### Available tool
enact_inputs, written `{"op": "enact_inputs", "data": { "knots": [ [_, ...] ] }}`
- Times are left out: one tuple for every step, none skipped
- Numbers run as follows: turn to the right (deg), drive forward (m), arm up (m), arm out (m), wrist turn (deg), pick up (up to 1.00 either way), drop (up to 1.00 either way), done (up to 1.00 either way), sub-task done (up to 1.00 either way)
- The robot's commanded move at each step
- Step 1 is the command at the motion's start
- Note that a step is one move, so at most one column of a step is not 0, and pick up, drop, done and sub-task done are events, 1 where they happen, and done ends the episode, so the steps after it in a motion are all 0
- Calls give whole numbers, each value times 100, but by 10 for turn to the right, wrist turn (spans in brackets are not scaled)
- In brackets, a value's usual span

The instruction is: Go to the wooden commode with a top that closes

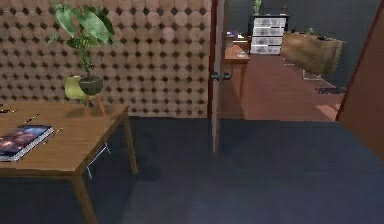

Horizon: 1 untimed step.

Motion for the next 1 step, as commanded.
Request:
{"op": "enact_inputs", "data": {
  "knots": [
    [240, 0, 0, 0, 0, 0, 0, 0, 0]
  ]
}}
